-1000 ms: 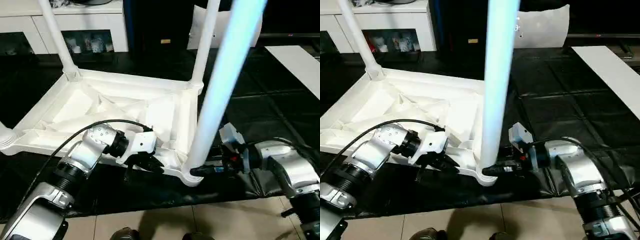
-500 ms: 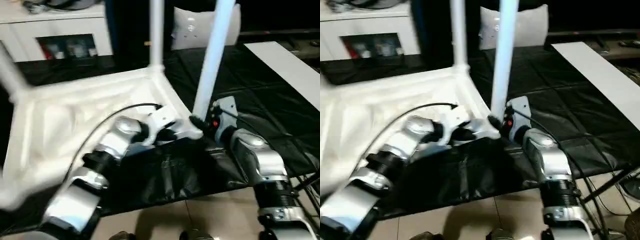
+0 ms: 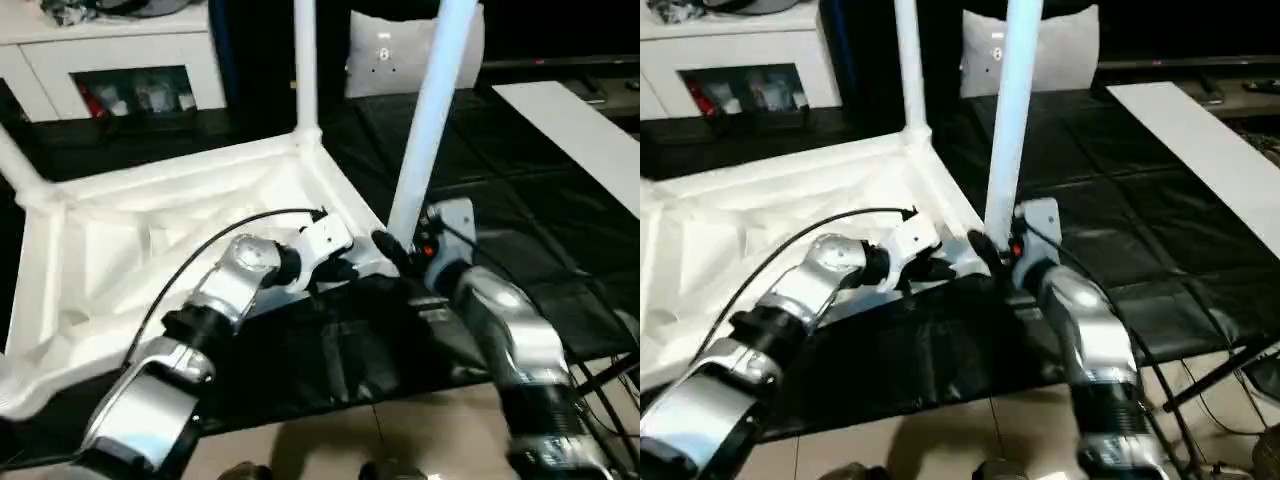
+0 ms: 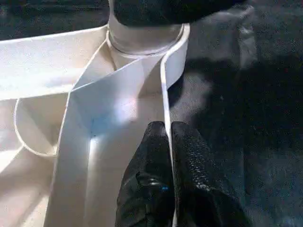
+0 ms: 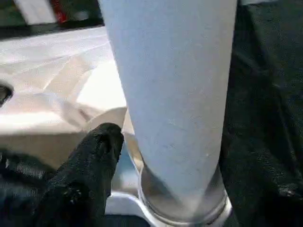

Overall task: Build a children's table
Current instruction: Rotate leg to tighten

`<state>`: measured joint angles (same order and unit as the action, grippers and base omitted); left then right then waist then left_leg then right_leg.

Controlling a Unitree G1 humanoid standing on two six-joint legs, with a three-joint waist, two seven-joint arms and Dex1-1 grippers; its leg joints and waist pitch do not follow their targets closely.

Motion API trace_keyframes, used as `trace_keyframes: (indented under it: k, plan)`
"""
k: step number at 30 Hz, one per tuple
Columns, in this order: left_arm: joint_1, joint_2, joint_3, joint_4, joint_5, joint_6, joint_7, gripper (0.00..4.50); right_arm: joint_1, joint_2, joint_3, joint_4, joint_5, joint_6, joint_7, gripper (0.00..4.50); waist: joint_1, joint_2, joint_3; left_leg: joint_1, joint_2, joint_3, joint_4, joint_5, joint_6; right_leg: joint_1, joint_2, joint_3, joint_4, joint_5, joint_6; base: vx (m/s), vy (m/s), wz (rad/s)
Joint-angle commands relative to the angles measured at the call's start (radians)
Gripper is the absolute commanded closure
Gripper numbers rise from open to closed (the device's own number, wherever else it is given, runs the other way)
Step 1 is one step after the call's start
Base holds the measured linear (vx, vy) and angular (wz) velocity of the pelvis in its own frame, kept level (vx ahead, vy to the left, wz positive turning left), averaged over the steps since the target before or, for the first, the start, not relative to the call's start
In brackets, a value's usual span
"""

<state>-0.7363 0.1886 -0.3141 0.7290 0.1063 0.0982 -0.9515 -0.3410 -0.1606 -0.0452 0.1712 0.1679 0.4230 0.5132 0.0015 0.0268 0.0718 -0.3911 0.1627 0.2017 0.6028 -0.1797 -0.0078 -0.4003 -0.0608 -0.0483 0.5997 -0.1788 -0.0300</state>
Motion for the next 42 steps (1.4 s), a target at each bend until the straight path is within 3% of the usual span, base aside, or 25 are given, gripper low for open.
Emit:
trace_keyframes:
  k: [1,3,7,8,10,13,15,16,20,23,24,25,26,27,32,33,34,35,36,37,38,39,40,41,42]
  plan:
    - [-0.001,0.015,-0.003,-0.041,-0.007,-0.051,-0.028,4.5,0.027,-0.038,0.005,-0.039,0.028,0.008,0.07,0.75,0.004,-0.003,-0.072,0.024,0.067,-0.037,-0.07,-0.191,0.068,0.049,-0.087,0.048,-0.082,-0.202,-0.207,0.0,0.0,0.0]
    - [0.003,0.023,0.005,-0.042,-0.006,-0.048,-0.021,4.5,0.042,-0.065,-0.008,-0.054,0.031,0.0,0.088,0.61,0.009,0.003,-0.071,0.026,0.068,-0.037,-0.069,-0.193,0.067,0.046,-0.089,0.047,-0.081,-0.204,-0.216,0.0,0.0,0.0]
    - [0.021,0.012,0.066,-0.082,-0.076,-0.072,-0.027,4.5,0.084,-0.124,-0.089,-0.122,0.12,-0.002,0.18,0.42,0.013,-0.002,-0.07,0.024,0.07,-0.038,-0.07,-0.198,0.073,0.051,-0.09,0.046,-0.082,-0.209,-0.215,0.0,0.0,0.0]
    - [0.028,0.012,0.069,-0.101,-0.091,-0.078,-0.036,4.5,0.096,-0.138,-0.099,-0.138,0.138,-0.001,0.199,0.15,0.011,-0.01,-0.071,0.022,0.07,-0.037,-0.07,-0.186,0.082,0.053,-0.09,0.045,-0.08,-0.195,-0.219,0.0,0.0,0.0]
    - [0.034,0.007,0.083,-0.121,-0.112,-0.068,-0.038,4.5,0.114,-0.165,-0.103,-0.163,0.158,-0.003,0.235,0.04,0.011,-0.011,-0.07,0.02,0.067,-0.036,-0.067,-0.174,0.095,0.052,-0.091,0.045,-0.081,-0.205,-0.216,0.0,0.0,0.0]
    - [0.063,0.01,0.097,-0.191,-0.143,-0.038,-0.056,3.95,0.191,-0.252,-0.098,-0.267,0.219,0.014,0.357,0.0,0.017,-0.014,-0.068,0.017,0.067,-0.034,-0.063,-0.159,0.117,0.054,-0.093,0.045,-0.083,-0.222,-0.21,0.0,0.0,0.0]
    - [0.071,0.013,0.097,-0.204,-0.146,-0.032,-0.061,3.85,0.204,-0.26,-0.096,-0.29,0.229,0.019,0.371,0.0,0.022,-0.008,-0.071,0.021,0.072,-0.034,-0.065,-0.153,0.122,0.047,-0.089,0.042,-0.082,-0.213,-0.217,0.0,0.0,0.0]
    - [0.08,0.016,0.099,-0.217,-0.146,-0.026,-0.056,3.85,0.215,-0.264,-0.094,-0.319,0.244,0.035,0.379,0.0,0.02,-0.012,-0.067,0.019,0.072,-0.035,-0.068,-0.166,0.122,0.046,-0.087,0.04,-0.083,-0.225,-0.213,0.0,0.0,0.0]
    - [0.153,0.053,0.111,-0.304,-0.148,0.029,-0.048,3.45,0.208,-0.214,-0.062,-0.461,0.378,0.133,0.381,0.0,0.016,-0.008,-0.058,0.02,0.068,-0.039,-0.074,-0.216,0.093,0.042,-0.086,0.04,-0.096,-0.352,-0.167,0.0,0.0,0.0]
    - [0.215,0.088,0.122,-0.389,-0.162,0.083,-0.04,3.1,0.182,-0.169,-0.017,-0.49,0.394,0.134,0.34,0.0,0.007,-0.003,-0.059,0.024,0.071,-0.043,-0.078,-0.232,0.07,0.036,-0.085,0.041,-0.095,-0.375,-0.156,0.0,0.0,0.0]
    - [0.215,0.088,0.122,-0.389,-0.162,0.083,-0.04,3.09,0.182,-0.169,-0.017,-0.49,0.394,0.134,0.34,0.0,0.002,0.005,-0.054,0.023,0.071,-0.044,-0.083,-0.254,0.055,0.031,-0.082,0.041,-0.099,-0.386,-0.156,0.0,0.0,0.0]
    - [0.257,0.118,0.138,-0.45,-0.181,0.119,-0.042,3.05,0.161,-0.137,0.008,-0.491,0.382,0.128,0.314,0.0,0.005,0.006,-0.057,0.035,0.075,-0.044,-0.082,-0.275,0.032,0.025,-0.083,0.044,-0.096,-0.392,-0.156,0.0,0.0,0.0]
    - [0.278,0.132,0.147,-0.482,-0.193,0.139,-0.046,2.92,0.152,-0.122,0.018,-0.491,0.375,0.124,0.304,0.0,0.002,0.008,-0.053,0.029,0.074,-0.045,-0.087,-0.284,0.022,0.025,-0.082,0.044,-0.094,-0.389,-0.159,0.0,0.0,0.0]
    - [0.319,0.162,0.17,-0.541,-0.22,0.183,-0.061,2.76,0.133,-0.094,0.031,-0.485,0.368,0.12,0.285,0.0,0.006,0.017,-0.052,0.031,0.073,-0.046,-0.088,-0.294,0.013,0.024,-0.082,0.044,-0.093,-0.39,-0.159,0.0,0.0,0.0]
    - [0.523,0.294,0.275,-0.845,-0.336,0.39,-0.101,2.45,0.053,-0.022,0.124,-0.415,0.277,0.109,0.216,0.0,-0.002,0.024,-0.048,0.037,0.072,-0.043,-0.096,-0.33,-0.031,0.015,-0.074,0.05,-0.084,-0.34,-0.168,0.0,0.0,0.0]
    - [0.535,0.301,0.278,-0.861,-0.34,0.401,-0.103,2.3,0.046,-0.019,0.131,-0.404,0.268,0.106,0.209,0.0,-0.002,0.024,-0.05,0.039,0.074,-0.044,-0.095,-0.332,-0.04,0.014,-0.076,0.05,-0.08,-0.333,-0.174,0.0,0.0,0.0]
    - [0.558,0.316,0.285,-0.894,-0.347,0.422,-0.106,2.22,0.032,-0.012,0.144,-0.383,0.249,0.1,0.195,0.0,0.0,0.011,-0.046,0.035,0.072,-0.044,-0.096,-0.329,-0.036,0.015,-0.078,0.052,-0.079,-0.353,-0.169,0.0,0.0,0.0]
    - [0.61,0.355,0.288,-0.96,-0.345,0.466,-0.112,2.2,-0.007,0.001,0.183,-0.317,0.186,0.08,0.146,0.0,0.004,0.019,-0.044,0.044,0.072,-0.04,-0.095,-0.338,-0.038,0.007,-0.076,0.055,-0.088,-0.378,-0.157,0.0,0.0,0.0]
    - [0.633,0.376,0.279,-0.967,-0.307,0.465,-0.105,2.19,-0.041,0.009,0.213,-0.248,0.113,0.062,0.085,0.0,-0.001,0.005,-0.042,0.035,0.071,-0.043,-0.102,-0.337,-0.049,0.012,-0.075,0.054,-0.084,-0.381,-0.155,0.0,0.0,0.0]
    - [0.633,0.376,0.279,-0.967,-0.307,0.465,-0.105,2.04,-0.041,0.009,0.213,-0.248,0.113,0.062,0.085,0.0,-0.001,0.009,-0.041,0.032,0.071,-0.046,-0.102,-0.34,-0.055,0.012,-0.076,0.053,-0.079,-0.392,-0.152,0.0,0.0,0.0]
    - [0.654,0.401,0.266,-0.972,-0.27,0.466,-0.09,1.88,-0.079,0.018,0.245,-0.168,0.033,0.037,0.01,0.0,-0.001,0.012,-0.041,0.044,0.068,-0.041,-0.098,-0.363,-0.063,0.005,-0.075,0.057,-0.088,-0.42,-0.136,0.0,0.0,0.0]
    - [0.661,0.41,0.26,-0.969,-0.25,0.463,-0.082,1.8,-0.098,0.023,0.259,-0.126,-0.009,0.019,-0.031,0.0,0.001,0.012,-0.042,0.047,0.071,-0.043,-0.097,-0.363,-0.071,0.002,-0.078,0.058,-0.087,-0.416,-0.136,0.0,0.0,0.0]
    - [0.675,0.435,0.247,-0.975,-0.228,0.475,-0.066,1.78,-0.138,0.021,0.302,-0.043,-0.103,-0.036,-0.096,0.0,-0.009,0.013,-0.038,0.033,0.065,-0.046,-0.103,-0.367,-0.079,0.012,-0.076,0.056,-0.084,-0.427,-0.132,0.0,0.0,0.0]
    - [0.679,0.443,0.242,-0.979,-0.224,0.483,-0.061,1.75,-0.153,0.016,0.323,-0.013,-0.143,-0.061,-0.121,0.0,-0.008,0.016,-0.042,0.046,0.066,-0.045,-0.099,-0.375,-0.098,0.0,-0.075,0.056,-0.083,-0.424,-0.13,0.0,0.0,0.0]
    - [0.687,0.456,0.235,-0.996,-0.228,0.503,-0.053,1.68,-0.174,0.009,0.352,0.027,-0.193,-0.094,-0.148,0.0,-0.011,0.013,-0.041,0.043,0.065,-0.043,-0.099,-0.379,-0.097,0.004,-0.074,0.057,-0.084,-0.413,-0.129,0.0,0.0,0.0]
